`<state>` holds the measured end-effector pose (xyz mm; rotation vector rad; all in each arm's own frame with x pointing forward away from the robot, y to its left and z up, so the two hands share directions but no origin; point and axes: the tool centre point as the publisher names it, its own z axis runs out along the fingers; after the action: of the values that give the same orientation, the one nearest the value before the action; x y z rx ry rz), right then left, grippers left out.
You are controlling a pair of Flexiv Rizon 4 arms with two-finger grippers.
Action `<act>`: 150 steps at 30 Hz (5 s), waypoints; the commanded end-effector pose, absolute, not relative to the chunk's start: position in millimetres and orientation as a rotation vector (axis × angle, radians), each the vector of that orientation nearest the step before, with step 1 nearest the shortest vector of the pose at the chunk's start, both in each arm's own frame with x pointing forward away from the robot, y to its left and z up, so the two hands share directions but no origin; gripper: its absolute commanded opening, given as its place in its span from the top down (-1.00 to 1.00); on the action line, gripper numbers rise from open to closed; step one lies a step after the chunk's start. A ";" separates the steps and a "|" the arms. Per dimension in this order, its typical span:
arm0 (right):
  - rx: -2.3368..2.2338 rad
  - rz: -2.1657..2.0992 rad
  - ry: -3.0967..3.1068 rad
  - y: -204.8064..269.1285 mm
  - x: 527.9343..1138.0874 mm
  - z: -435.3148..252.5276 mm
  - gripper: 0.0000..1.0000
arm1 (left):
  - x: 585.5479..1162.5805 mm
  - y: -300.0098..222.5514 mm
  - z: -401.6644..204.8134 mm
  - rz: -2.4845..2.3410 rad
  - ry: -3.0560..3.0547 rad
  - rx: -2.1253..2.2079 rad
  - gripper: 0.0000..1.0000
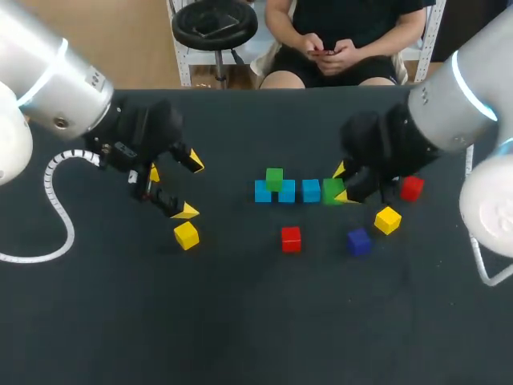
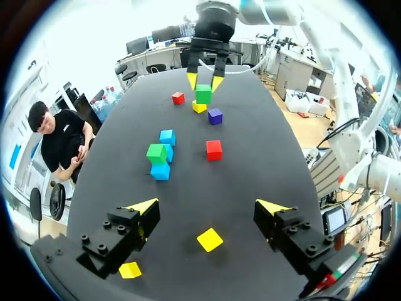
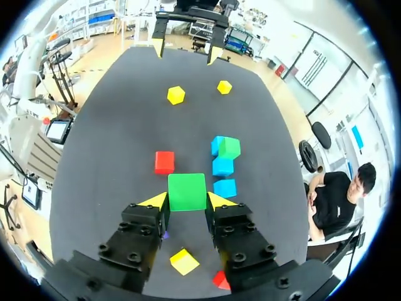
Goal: Place the blue cubes, place green cubes on the blue cubes, place the yellow cubes on the green cubes, then place the red cubes on the yellow cubes, and place purple cube on the red cubes.
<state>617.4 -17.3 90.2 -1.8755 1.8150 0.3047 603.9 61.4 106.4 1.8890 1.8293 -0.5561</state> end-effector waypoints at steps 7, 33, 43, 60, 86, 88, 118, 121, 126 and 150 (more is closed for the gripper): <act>-1.897 0.480 1.857 -5.5 648.2 75.2 1.00 | 604.5 62.3 106.1 -0.558 1.826 1.891 -1.00; -1.890 0.379 1.963 22.0 679.9 44.6 1.00 | 604.5 62.3 106.1 -0.558 1.826 1.891 -1.00; -1.875 0.378 1.979 18.7 692.7 35.8 1.00 | 604.5 62.3 106.1 -0.558 1.826 1.891 -1.00; -1.871 0.402 1.982 22.7 700.5 25.5 1.00 | 604.5 62.3 106.1 -0.558 1.826 1.891 -1.00; -1.870 0.415 1.992 21.6 701.9 22.4 1.00 | 604.5 62.3 106.1 -0.558 1.826 1.891 -1.00; -1.869 0.415 1.992 20.7 703.3 21.7 1.00 | 604.5 62.3 106.1 -0.558 1.826 1.891 -1.00; -1.874 0.422 1.986 21.8 705.3 21.9 0.77 | 604.5 62.3 106.1 -0.558 1.826 1.891 -1.00; -1.879 0.424 1.983 22.0 705.4 22.0 0.32 | 604.5 62.3 106.1 -0.558 1.826 1.891 -1.00; -1.877 0.427 1.983 22.3 705.0 21.8 0.29 | 604.5 62.3 106.1 -0.558 1.826 1.891 -1.00; -1.862 0.438 1.983 17.5 702.4 28.5 -1.00 | 604.5 62.3 106.1 -0.558 1.826 1.891 -1.00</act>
<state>703.7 22.0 24.0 -1.8653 1.9877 0.4301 603.9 61.5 106.4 1.8889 1.8294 -0.5561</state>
